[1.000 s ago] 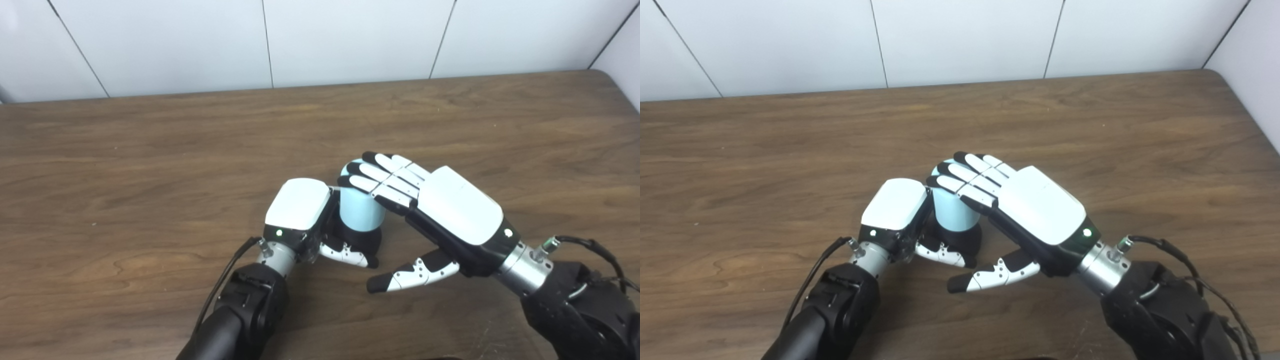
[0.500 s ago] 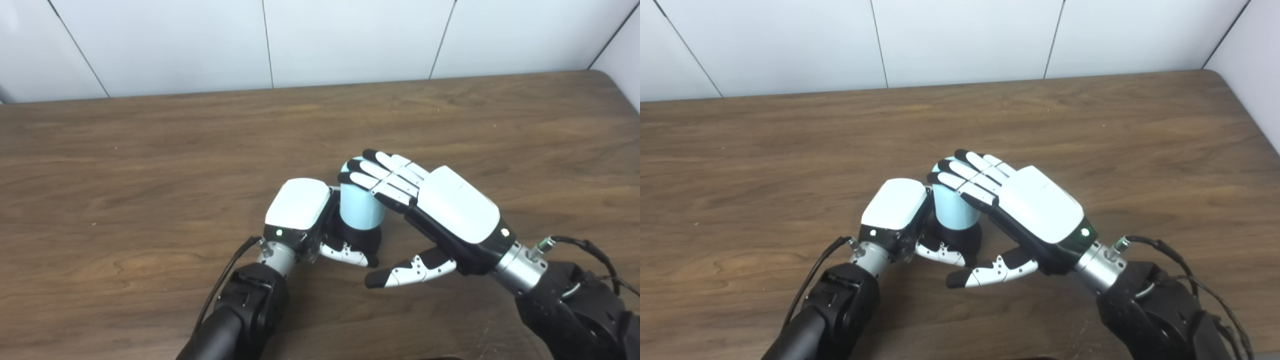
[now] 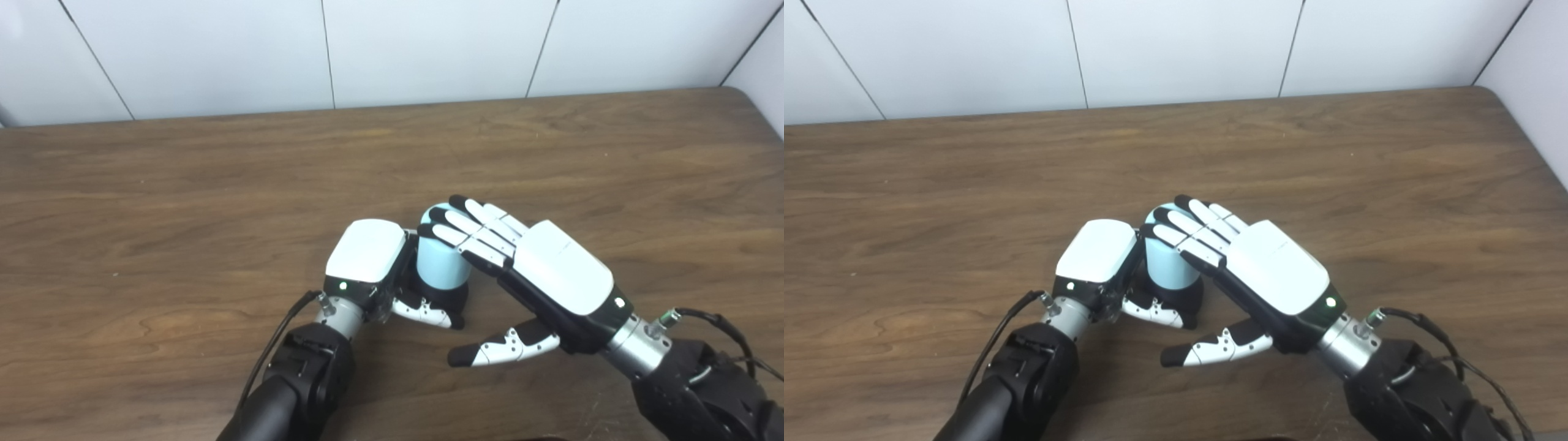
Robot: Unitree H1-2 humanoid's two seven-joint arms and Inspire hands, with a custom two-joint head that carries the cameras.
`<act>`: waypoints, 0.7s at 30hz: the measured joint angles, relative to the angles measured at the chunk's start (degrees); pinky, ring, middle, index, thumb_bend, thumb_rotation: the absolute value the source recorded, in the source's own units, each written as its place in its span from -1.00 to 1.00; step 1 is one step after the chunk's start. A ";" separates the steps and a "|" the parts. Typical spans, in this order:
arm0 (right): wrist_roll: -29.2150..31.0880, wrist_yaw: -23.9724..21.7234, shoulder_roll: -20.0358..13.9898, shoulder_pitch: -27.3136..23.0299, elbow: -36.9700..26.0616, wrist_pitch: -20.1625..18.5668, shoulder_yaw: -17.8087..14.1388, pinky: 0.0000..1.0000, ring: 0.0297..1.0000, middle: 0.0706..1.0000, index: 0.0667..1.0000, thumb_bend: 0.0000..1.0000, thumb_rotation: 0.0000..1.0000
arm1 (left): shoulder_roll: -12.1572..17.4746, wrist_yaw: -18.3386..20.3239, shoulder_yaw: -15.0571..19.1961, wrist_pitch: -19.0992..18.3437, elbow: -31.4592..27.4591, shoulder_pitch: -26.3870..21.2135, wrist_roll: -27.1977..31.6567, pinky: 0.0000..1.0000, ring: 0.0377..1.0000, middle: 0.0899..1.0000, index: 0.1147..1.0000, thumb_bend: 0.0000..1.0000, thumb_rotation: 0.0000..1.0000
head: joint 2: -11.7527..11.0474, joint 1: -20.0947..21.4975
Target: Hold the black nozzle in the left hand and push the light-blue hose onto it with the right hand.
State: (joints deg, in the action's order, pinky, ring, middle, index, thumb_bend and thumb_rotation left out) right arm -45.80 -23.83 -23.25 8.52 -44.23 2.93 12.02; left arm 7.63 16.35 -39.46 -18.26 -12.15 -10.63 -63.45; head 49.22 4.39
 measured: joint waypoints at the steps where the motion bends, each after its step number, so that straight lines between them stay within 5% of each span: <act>1: -0.12 0.11 0.00 0.02 0.00 0.00 0.10 0.90 0.93 0.84 0.74 0.13 0.88 | 0.00 0.00 0.00 0.00 0.00 0.00 0.00 -0.14 -0.14 -0.06 -0.20 0.01 -1.00 | 0.00 -0.09; 12: -0.37 0.07 -0.02 -0.48 0.09 -0.06 -0.07 0.92 0.97 0.88 0.80 0.12 0.94 | 0.00 0.02 0.02 -0.03 -0.02 -0.01 -0.04 -0.12 -0.07 -0.03 -0.21 0.00 -1.00 | -0.09 0.00; 21: 2.61 -9.12 -0.06 -5.02 -3.37 -4.19 -3.52 0.96 0.98 0.89 0.83 0.10 1.00 | -0.17 0.04 0.05 -0.13 -0.01 -0.04 -0.04 -0.14 -0.13 -0.07 -0.20 0.01 -1.00 | -0.53 0.18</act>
State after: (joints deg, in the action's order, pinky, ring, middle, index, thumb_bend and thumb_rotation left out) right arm -43.20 -32.95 -23.30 3.50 -47.60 -1.26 8.50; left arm 7.46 16.39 -39.41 -18.39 -12.16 -10.67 -63.49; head 48.69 4.57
